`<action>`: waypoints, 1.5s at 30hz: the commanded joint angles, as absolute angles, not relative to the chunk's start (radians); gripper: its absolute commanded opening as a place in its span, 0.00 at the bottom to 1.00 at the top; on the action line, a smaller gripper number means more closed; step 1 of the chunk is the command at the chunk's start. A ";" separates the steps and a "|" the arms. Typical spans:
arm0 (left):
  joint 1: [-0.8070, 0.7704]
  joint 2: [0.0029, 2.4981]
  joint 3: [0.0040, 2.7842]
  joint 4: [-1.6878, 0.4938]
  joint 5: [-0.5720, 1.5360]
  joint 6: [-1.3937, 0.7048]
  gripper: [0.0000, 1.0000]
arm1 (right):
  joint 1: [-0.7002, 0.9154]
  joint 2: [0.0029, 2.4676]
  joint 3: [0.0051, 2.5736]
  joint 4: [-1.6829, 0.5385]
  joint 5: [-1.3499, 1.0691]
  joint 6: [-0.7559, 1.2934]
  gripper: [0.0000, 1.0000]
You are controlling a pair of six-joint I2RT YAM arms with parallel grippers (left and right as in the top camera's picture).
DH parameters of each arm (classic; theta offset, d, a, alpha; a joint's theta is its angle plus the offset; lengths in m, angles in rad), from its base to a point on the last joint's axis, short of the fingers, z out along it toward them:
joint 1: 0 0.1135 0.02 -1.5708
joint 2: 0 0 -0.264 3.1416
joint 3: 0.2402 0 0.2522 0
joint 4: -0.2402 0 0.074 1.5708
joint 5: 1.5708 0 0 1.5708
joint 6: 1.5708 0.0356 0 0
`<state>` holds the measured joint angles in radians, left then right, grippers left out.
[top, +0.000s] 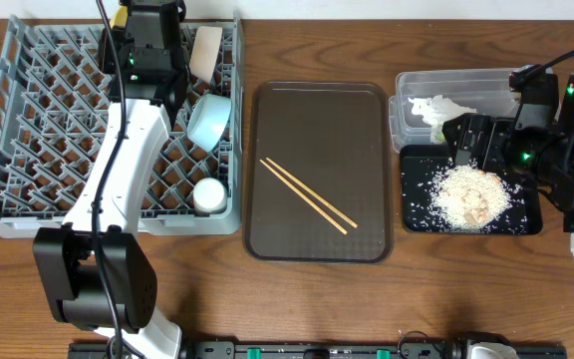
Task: Sort waste into correct bins and load items into the dishwasher
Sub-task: 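Lower yellow plate upright into rack slots and open left gripper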
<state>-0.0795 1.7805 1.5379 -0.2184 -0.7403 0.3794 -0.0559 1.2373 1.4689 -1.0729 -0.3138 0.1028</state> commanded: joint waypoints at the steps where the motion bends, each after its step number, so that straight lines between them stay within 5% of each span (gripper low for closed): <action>1: -0.077 1.792 1.549 -0.183 -0.761 0.446 0.07 | -0.059 1.242 1.470 -1.071 -0.311 0.111 0.99; 32: -0.068 1.908 1.549 -0.149 -0.760 0.496 0.08 | -0.059 1.242 1.470 -1.071 -0.311 0.111 0.99; 36: -0.068 1.908 1.549 -0.171 -0.760 0.471 0.38 | -0.059 1.242 1.470 -1.071 -0.311 0.111 0.99; 45: -0.069 1.895 1.549 -0.186 -0.760 0.362 0.41 | -0.059 1.242 1.470 -1.071 -0.311 0.111 0.99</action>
